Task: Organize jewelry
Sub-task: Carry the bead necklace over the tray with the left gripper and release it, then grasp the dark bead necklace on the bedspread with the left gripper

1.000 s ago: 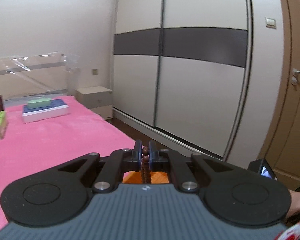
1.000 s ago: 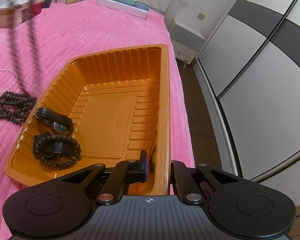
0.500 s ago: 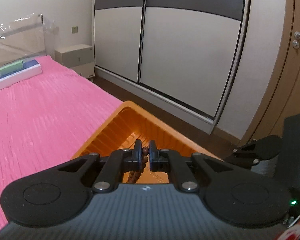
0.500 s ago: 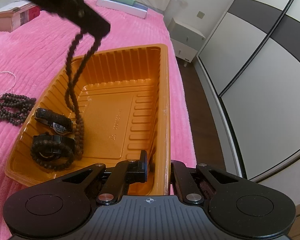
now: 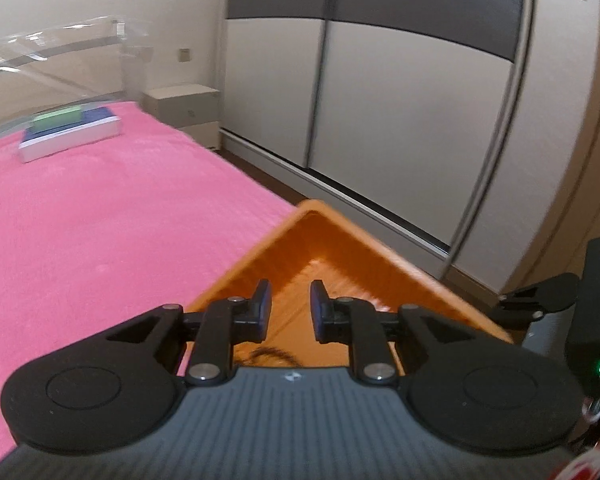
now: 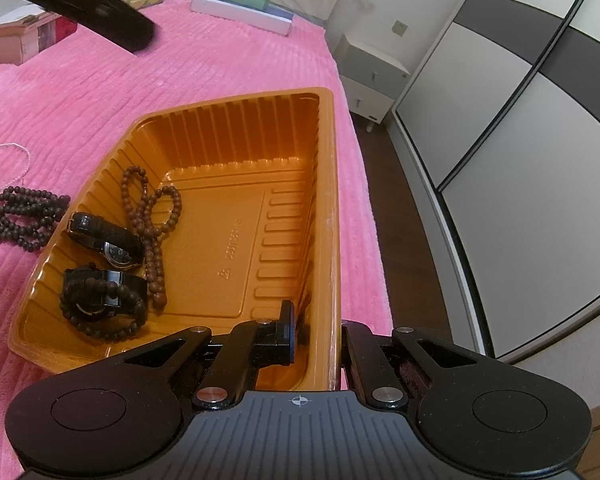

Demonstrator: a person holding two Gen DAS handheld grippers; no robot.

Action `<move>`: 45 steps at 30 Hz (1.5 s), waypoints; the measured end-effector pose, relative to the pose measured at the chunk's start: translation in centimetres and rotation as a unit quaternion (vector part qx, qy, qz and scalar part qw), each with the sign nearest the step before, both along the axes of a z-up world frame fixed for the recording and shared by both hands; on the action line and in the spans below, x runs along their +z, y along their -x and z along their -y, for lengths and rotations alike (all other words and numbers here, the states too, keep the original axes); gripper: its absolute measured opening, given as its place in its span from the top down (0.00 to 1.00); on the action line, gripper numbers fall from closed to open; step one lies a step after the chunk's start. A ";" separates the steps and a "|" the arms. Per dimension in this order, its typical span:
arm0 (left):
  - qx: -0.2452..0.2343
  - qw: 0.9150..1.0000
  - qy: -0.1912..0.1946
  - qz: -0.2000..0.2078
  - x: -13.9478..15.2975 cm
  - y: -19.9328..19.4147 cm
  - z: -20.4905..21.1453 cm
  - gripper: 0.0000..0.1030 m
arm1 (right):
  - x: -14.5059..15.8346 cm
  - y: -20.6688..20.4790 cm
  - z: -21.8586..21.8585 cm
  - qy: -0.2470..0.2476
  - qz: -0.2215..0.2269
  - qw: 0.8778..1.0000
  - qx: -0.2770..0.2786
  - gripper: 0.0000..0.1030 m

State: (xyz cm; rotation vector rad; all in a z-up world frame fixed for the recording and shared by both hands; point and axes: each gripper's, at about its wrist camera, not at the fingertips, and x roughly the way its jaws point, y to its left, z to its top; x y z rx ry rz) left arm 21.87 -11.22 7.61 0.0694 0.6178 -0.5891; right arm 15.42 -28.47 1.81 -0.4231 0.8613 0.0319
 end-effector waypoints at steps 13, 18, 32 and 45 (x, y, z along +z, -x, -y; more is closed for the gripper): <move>0.160 0.986 -0.030 -0.017 -3.9 3.5 -14.0 0.78 | -0.1 0.1 0.0 0.003 0.000 1.000 -0.001 0.94; 0.148 0.988 -0.048 -0.020 -7.5 5.9 -14.6 0.78 | -0.2 0.2 -0.1 0.008 -0.002 1.000 0.000 0.94; 0.014 0.990 -0.138 -0.029 -13.9 5.7 -8.0 0.78 | -0.4 0.0 0.0 0.009 -0.006 1.000 -0.001 0.94; -0.009 0.983 -0.181 -0.041 -15.0 4.2 -6.7 0.92 | -0.5 0.0 0.1 0.009 -0.007 1.000 -0.002 0.94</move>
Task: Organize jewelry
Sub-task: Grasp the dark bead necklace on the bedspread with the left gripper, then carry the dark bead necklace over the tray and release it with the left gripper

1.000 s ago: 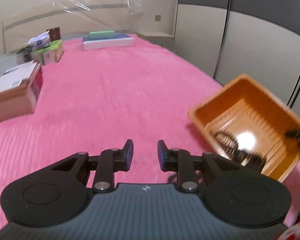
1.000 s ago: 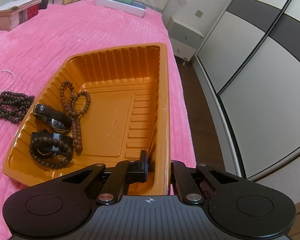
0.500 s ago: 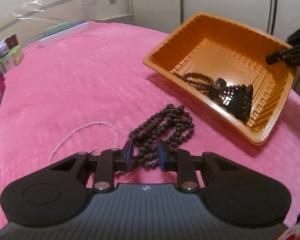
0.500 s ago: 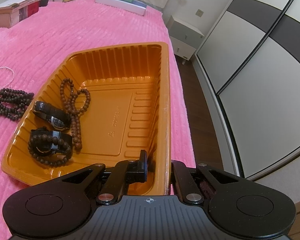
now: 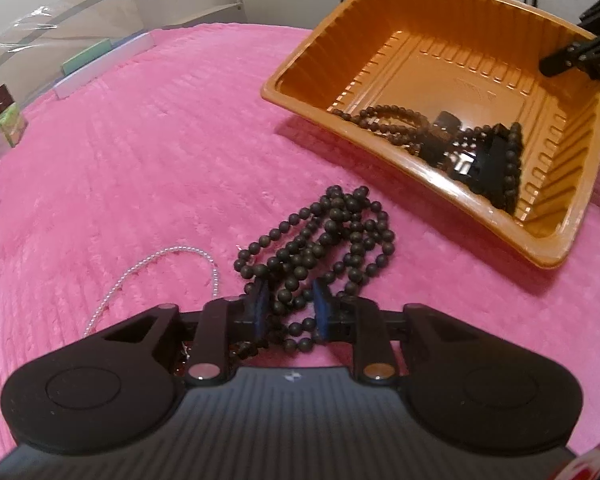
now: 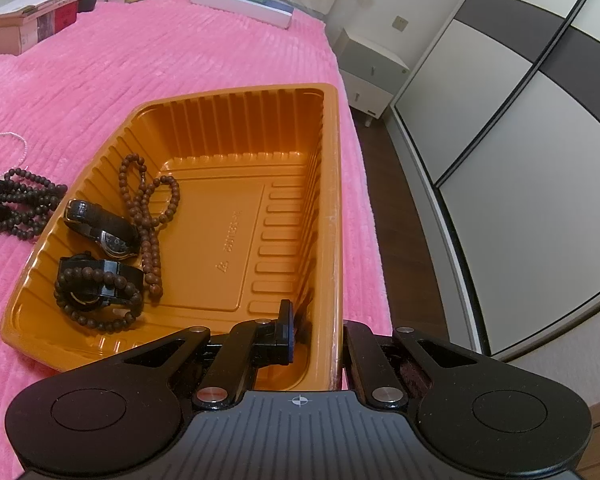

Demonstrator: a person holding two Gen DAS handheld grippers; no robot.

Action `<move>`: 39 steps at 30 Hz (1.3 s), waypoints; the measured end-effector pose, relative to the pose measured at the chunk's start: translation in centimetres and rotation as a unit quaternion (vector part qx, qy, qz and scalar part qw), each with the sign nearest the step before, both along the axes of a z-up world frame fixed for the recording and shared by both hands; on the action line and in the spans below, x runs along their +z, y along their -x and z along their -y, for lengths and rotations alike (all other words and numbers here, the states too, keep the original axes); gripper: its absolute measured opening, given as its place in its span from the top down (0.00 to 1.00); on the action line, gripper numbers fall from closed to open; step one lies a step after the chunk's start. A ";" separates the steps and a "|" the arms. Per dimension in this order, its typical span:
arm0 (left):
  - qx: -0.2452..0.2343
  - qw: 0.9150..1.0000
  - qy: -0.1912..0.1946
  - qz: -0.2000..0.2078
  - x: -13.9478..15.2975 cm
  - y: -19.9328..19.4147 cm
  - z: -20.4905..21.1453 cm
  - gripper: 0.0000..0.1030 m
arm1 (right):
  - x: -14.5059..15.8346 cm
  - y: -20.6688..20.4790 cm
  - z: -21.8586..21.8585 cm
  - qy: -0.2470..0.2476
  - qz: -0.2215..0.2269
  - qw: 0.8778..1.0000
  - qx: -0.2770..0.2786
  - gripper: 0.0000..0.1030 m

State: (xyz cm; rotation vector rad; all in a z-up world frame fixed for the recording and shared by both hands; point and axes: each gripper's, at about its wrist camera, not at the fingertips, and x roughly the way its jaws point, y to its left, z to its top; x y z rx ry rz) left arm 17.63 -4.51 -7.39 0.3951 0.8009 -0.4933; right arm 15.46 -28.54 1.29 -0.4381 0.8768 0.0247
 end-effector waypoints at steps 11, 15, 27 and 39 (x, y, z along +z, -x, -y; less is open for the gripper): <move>-0.029 0.999 -0.013 0.040 5.0 2.2 -0.7 0.94 | 0.1 0.2 -0.4 0.005 0.005 1.000 0.002 0.94; -0.041 0.996 -0.020 0.075 8.8 2.6 -0.8 0.94 | 0.2 0.2 -0.3 0.005 0.007 1.000 0.002 0.94; -0.076 0.981 -0.017 0.175 20.9 3.9 -0.7 0.94 | 0.5 0.3 -0.4 0.007 0.011 1.000 0.002 0.94; -0.100 0.967 0.015 0.234 29.4 4.4 0.3 0.94 | 1.0 0.6 -0.7 0.011 0.013 1.000 0.007 0.95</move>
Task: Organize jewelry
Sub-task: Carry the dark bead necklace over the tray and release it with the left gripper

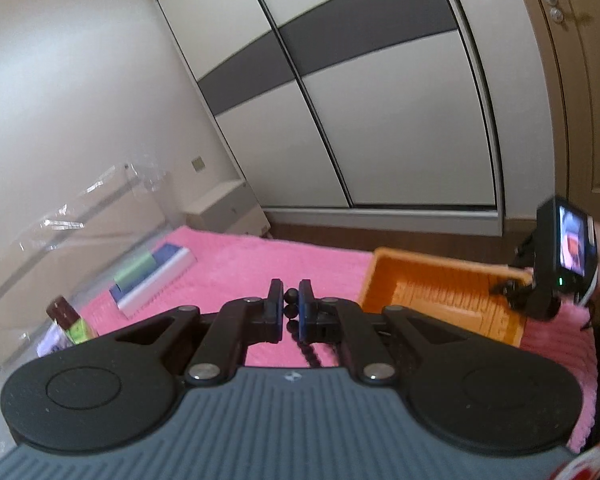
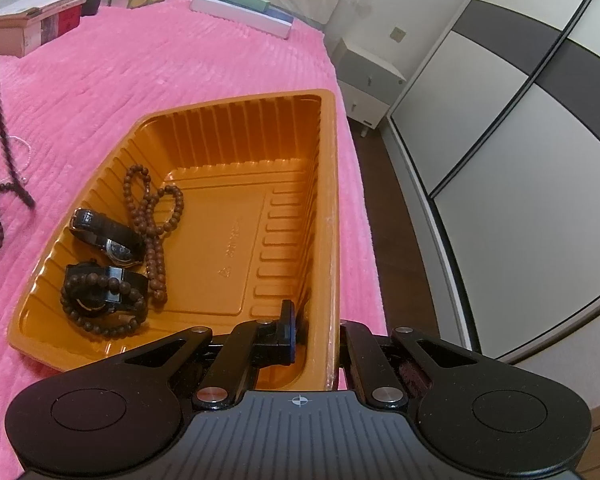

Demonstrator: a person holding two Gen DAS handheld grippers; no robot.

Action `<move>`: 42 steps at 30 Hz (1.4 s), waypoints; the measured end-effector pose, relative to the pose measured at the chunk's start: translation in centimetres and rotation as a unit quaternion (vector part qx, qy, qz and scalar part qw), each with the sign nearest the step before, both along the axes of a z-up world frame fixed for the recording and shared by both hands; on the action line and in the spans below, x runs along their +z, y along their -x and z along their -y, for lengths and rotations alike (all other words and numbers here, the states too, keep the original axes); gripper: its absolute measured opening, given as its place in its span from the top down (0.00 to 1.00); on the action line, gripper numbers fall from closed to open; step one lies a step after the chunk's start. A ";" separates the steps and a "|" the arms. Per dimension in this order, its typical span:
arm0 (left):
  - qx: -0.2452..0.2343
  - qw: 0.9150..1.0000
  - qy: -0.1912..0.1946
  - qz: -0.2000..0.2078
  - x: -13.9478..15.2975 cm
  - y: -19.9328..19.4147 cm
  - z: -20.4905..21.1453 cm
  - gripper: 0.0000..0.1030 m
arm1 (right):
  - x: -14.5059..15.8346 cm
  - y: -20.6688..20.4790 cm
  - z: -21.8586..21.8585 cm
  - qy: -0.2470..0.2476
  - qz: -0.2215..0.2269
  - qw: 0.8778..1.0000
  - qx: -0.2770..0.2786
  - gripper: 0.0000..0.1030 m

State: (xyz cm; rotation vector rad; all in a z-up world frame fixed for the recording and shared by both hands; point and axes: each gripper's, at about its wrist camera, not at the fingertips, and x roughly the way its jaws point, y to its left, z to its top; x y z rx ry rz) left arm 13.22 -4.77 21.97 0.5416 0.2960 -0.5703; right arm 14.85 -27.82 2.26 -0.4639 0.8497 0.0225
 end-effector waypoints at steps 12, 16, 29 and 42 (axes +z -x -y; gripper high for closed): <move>-0.003 0.999 0.020 0.045 6.7 -0.9 1.0 0.94 | 0.3 0.3 -0.4 -0.001 0.001 1.000 0.004 0.96; -0.006 0.998 0.030 0.057 9.0 -1.3 1.8 0.94 | 0.3 0.3 -0.4 -0.001 0.002 1.000 0.005 0.96; -0.045 0.994 0.057 0.080 13.0 -2.6 7.2 0.94 | 0.4 0.3 -0.2 -0.008 0.001 1.000 0.007 0.97; -0.077 0.997 0.017 -0.022 4.7 -6.8 13.8 0.94 | 0.2 0.0 0.3 -0.022 -0.004 1.000 0.006 0.97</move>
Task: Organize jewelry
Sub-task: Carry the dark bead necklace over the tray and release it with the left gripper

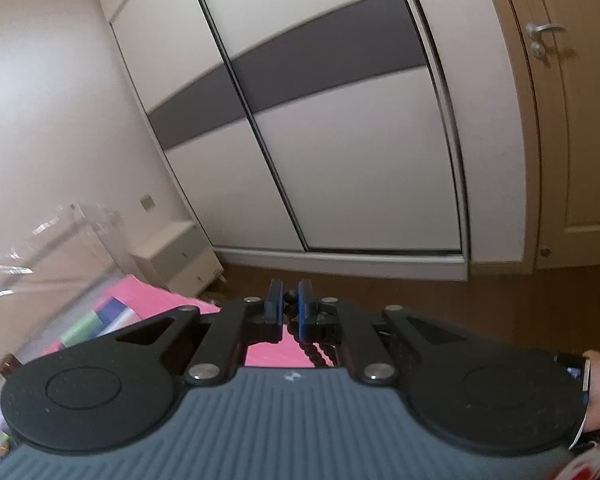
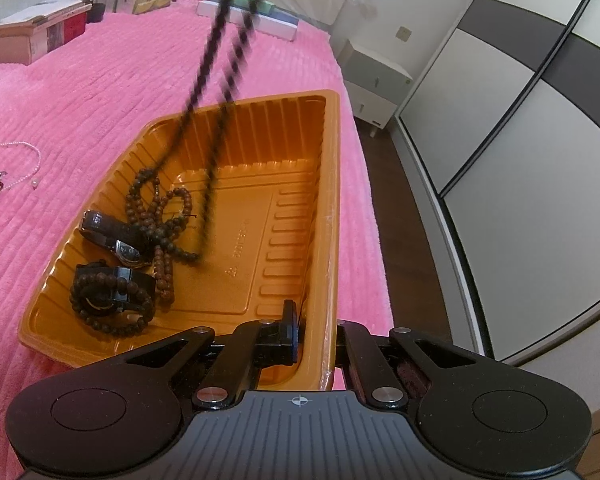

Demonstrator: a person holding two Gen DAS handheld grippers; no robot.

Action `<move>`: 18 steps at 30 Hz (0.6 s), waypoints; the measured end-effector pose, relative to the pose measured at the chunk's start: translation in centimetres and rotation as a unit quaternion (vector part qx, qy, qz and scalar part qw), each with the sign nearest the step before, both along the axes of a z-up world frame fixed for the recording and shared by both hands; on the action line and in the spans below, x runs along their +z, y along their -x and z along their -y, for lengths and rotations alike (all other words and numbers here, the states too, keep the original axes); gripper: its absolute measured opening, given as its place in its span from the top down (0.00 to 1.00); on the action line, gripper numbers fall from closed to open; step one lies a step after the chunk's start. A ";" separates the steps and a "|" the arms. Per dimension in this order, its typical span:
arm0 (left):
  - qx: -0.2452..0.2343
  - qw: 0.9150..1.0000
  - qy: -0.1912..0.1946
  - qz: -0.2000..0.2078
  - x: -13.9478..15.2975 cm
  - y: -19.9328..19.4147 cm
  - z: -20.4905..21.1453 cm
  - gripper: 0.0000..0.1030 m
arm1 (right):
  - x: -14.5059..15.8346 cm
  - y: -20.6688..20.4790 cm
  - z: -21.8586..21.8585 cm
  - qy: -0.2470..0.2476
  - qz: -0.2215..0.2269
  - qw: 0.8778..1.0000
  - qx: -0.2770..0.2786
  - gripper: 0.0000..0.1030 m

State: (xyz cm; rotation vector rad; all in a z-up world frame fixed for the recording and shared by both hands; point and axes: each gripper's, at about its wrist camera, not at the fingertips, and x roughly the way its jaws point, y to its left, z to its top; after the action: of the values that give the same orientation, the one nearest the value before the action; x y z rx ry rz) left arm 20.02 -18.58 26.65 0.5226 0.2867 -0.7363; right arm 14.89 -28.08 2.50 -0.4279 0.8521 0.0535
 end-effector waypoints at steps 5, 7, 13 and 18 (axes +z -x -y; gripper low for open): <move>-0.007 0.999 -0.020 -0.037 -3.4 -1.2 1.3 0.94 | 0.0 -0.1 0.1 -0.004 -0.001 1.000 0.000 0.97; -0.008 0.998 -0.027 -0.052 -4.8 -1.5 1.7 0.94 | -0.2 -0.1 0.3 -0.005 -0.002 1.000 0.000 0.97; -0.004 0.995 -0.051 -0.087 -8.6 -2.6 1.9 0.94 | -0.3 -0.2 0.4 -0.007 -0.003 1.000 -0.001 0.97; 0.000 0.992 -0.067 -0.105 -10.8 -3.0 1.9 0.94 | -0.3 -0.2 0.5 -0.007 -0.004 1.000 -0.001 0.96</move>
State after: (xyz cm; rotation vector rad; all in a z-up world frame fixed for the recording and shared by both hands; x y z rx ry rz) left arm 23.02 -20.50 15.88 0.5724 0.5352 -0.7776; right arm 15.14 -28.53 2.20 -0.4145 0.8590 0.0587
